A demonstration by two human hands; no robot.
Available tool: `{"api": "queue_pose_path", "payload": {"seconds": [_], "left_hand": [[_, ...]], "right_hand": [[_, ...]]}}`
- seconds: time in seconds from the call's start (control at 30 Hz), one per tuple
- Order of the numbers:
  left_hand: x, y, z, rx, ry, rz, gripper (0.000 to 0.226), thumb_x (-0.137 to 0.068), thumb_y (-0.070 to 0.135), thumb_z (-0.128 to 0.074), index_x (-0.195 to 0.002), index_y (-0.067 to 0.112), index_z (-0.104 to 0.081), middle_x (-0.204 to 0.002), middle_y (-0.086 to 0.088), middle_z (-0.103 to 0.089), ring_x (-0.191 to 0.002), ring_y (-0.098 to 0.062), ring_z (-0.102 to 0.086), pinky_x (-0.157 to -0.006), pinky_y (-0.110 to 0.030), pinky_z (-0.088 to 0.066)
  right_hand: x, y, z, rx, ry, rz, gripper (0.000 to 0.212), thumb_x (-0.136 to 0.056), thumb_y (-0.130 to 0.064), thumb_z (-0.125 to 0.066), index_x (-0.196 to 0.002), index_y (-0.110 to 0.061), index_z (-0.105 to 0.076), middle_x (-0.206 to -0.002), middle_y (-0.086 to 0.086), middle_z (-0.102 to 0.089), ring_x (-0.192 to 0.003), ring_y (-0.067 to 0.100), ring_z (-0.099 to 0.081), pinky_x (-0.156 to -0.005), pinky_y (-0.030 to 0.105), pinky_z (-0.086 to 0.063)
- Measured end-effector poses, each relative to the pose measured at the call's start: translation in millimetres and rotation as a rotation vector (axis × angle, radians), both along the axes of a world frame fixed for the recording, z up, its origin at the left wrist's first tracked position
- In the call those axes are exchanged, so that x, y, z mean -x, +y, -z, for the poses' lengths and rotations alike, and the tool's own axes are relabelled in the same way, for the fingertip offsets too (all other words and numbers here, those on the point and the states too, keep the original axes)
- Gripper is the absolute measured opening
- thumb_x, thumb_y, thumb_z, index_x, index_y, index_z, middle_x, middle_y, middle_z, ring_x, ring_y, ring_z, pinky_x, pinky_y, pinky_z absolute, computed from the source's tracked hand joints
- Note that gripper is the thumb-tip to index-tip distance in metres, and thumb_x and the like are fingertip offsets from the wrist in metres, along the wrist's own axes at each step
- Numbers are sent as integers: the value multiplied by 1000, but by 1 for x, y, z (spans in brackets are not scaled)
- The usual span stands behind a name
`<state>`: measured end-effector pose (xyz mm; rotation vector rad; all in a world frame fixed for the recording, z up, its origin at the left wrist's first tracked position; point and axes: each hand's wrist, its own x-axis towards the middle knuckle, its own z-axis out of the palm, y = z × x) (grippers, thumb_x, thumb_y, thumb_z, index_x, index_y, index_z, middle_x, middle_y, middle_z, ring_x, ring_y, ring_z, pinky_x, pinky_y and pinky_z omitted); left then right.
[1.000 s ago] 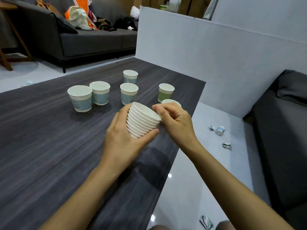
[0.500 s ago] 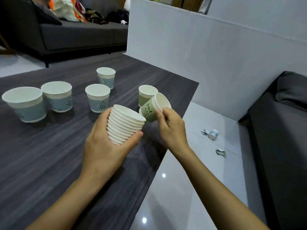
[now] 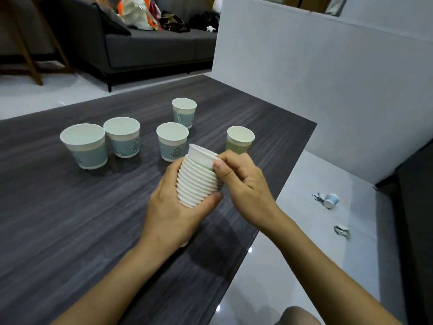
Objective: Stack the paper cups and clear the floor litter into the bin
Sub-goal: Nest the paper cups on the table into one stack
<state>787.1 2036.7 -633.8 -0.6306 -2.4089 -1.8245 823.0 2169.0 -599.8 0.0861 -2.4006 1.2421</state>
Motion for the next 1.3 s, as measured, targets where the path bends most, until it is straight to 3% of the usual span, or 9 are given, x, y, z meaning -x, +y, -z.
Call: {"api": "queue_pose_path", "payload": {"seconds": [0.23, 0.47, 0.6, 0.73, 0.83, 0.9, 1.03, 1.2, 1.3], "left_hand": [[11, 8, -5, 16, 19, -25, 65, -54, 54, -74, -112, 46, -44, -102, 18, -59, -86, 2, -54, -68, -1, -38], [32, 47, -5, 109, 90, 0, 78, -46, 67, -56, -117, 38, -45, -103, 21, -49, -91, 3, -44, -75, -17, -35], [42, 61, -4, 71, 77, -14, 78, -46, 66, -58, -117, 37, -47, -106, 18, -53, -90, 6, -44, -74, -19, -35], [54, 69, -6, 78, 74, -24, 78, -46, 65, -56, -119, 37, -46, -106, 15, -55, -91, 2, -47, -77, -21, -35], [61, 72, -6, 89, 70, -29, 77, -47, 65, -55, -118, 38, -45, -102, 19, -53, -89, 4, -45, -75, -20, -34], [65, 72, -7, 80, 73, -32, 74, -48, 63, -57, -117, 40, -45, -100, 23, -53, -90, 5, -46, -72, -14, -34], [74, 69, -6, 53, 88, -44, 71, -51, 59, -62, -117, 38, -46, -103, 31, -49, -94, 7, -46, -76, 3, -31], [82, 61, -10, 41, 100, -96, 77, -50, 60, -60, -120, 32, -47, -110, 16, -53, -96, 3, -47, -79, -11, -34], [84, 56, -14, 27, 108, -103, 78, -50, 60, -60, -121, 29, -48, -108, 14, -53, -91, 5, -46, -76, 1, -32]], "right_hand": [[12, 13, 10, 118, -142, -127, 34, -88, -50, -23, -94, -38, -53, -94, -20, -53, -100, 8, -45, -90, 16, -37], [52, 73, 4, 253, 25, 300, 17, -89, -32, -44, -101, -39, -55, -107, -5, -56, -92, 12, -55, -84, 37, -48], [70, 99, 5, 31, -94, 381, 33, -87, -14, -54, -120, -22, -53, -113, -5, -50, -77, 5, -52, -81, 24, -45], [83, 113, 26, -247, -262, 341, 33, -86, -19, -58, -118, -18, -57, -127, -1, -48, -103, 20, -56, -92, 37, -45], [91, 117, 33, -337, -239, 349, 13, -88, -19, -56, -93, -10, -63, -100, 4, -59, -91, 23, -55, -79, 32, -43], [94, 114, 24, -185, -157, 370, 22, -92, -20, -50, -75, -6, -53, -76, 9, -56, -73, 19, -48, -66, 28, -36], [96, 98, -7, 160, 19, 328, 34, -96, -31, -38, -79, -5, -51, -69, 5, -50, -68, 18, -46, -67, 42, -44], [96, 79, -31, 153, 161, 225, 27, -91, -33, -38, -73, -18, -52, -66, -7, -48, -64, 10, -46, -61, 34, -41], [99, 71, -30, 111, 59, 89, 34, -90, -37, -39, -68, -12, -48, -63, -4, -45, -63, 11, -44, -62, 41, -41]]}}
